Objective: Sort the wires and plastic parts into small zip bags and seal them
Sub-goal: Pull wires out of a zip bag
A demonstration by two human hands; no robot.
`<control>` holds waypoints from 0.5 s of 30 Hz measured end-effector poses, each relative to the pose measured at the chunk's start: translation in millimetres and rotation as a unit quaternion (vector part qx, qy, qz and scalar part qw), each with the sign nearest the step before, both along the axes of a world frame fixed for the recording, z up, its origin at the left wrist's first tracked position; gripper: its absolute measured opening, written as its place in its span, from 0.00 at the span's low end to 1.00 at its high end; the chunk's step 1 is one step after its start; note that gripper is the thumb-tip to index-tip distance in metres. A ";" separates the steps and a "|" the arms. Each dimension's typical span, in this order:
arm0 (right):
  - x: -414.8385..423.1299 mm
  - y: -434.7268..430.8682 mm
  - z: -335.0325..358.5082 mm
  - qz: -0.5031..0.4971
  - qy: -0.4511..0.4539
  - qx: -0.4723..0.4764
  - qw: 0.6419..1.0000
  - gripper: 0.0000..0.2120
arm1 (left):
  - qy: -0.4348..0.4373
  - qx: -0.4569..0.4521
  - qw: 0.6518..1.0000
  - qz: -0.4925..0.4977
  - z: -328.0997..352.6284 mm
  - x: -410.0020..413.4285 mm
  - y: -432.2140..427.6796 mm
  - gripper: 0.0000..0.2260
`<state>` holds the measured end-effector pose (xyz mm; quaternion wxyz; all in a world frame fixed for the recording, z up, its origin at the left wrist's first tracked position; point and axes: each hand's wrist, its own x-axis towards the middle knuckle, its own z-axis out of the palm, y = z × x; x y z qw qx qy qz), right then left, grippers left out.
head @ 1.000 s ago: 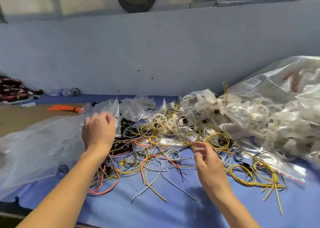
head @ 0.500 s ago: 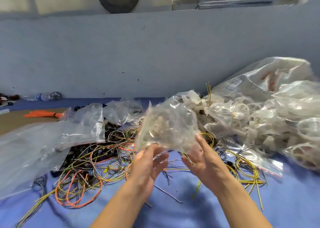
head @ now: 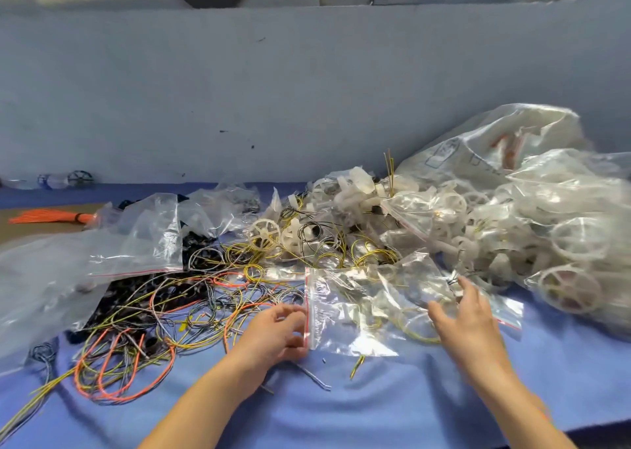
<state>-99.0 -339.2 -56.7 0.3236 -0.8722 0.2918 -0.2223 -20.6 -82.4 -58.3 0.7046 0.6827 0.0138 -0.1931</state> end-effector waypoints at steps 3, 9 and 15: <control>0.4 19.4 12.0 0.015 -0.082 -0.122 0.989 0.21 | -0.029 0.045 0.998 -0.030 -0.9 -0.8 -9.6 0.06; 31.9 73.6 6.9 0.252 0.001 -0.013 0.968 0.14 | -0.169 0.184 0.963 -0.105 -10.8 6.0 -18.8 0.08; 50.3 86.6 -1.2 0.224 0.049 0.072 0.971 0.20 | -0.347 0.242 0.896 -0.135 -17.8 5.9 -34.9 0.07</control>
